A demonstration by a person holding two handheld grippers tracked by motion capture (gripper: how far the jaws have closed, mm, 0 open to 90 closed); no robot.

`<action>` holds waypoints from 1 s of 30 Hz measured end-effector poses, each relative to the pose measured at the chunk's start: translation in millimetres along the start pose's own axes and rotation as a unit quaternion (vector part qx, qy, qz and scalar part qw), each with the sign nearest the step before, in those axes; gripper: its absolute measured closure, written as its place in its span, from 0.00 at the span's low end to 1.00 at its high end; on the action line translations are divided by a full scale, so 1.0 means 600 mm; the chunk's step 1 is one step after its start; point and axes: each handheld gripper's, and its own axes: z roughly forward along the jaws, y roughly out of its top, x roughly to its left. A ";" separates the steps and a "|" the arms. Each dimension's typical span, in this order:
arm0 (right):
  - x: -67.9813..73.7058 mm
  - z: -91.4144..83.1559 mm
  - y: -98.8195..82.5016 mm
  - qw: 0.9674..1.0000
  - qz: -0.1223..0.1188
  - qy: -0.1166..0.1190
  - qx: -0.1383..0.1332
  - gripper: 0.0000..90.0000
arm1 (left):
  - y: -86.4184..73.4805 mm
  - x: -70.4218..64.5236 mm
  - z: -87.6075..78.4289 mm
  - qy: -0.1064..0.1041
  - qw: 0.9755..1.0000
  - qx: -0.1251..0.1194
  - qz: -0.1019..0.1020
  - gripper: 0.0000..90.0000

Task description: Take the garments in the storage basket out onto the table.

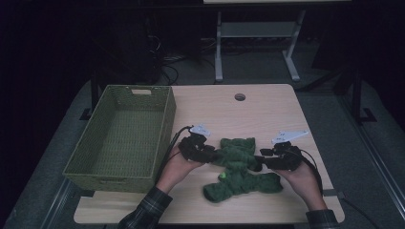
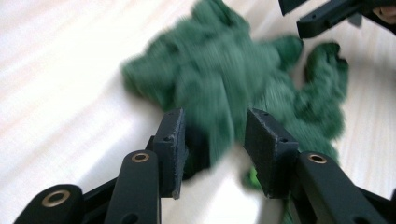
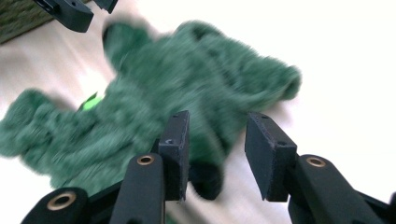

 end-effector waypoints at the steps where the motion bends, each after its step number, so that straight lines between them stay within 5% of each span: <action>1: -0.004 0.000 0.004 1.000 0.001 -0.002 -0.005 0.66 | 0.006 0.004 0.002 0.002 1.000 -0.002 -0.005 0.64; 11: -0.053 0.034 0.050 0.999 0.036 -0.022 0.005 0.66 | 0.054 0.059 0.059 0.024 1.000 0.003 -0.020 0.62; 18: -0.077 0.065 0.057 0.998 0.064 -0.017 0.009 0.65 | 0.053 0.091 0.098 0.026 0.999 0.018 -0.045 0.61; 23: -0.080 0.089 0.051 0.996 0.077 -0.012 0.034 0.65 | 0.041 0.100 0.121 0.019 0.997 0.055 -0.051 0.61; 27: -0.078 0.102 0.046 0.996 0.076 -0.013 0.051 0.78 | 0.037 0.094 0.133 0.012 0.996 0.072 -0.046 0.66; 30: -0.074 0.104 0.044 0.996 0.071 -0.011 0.052 0.88 | 0.037 0.090 0.137 0.007 0.996 0.080 -0.039 0.81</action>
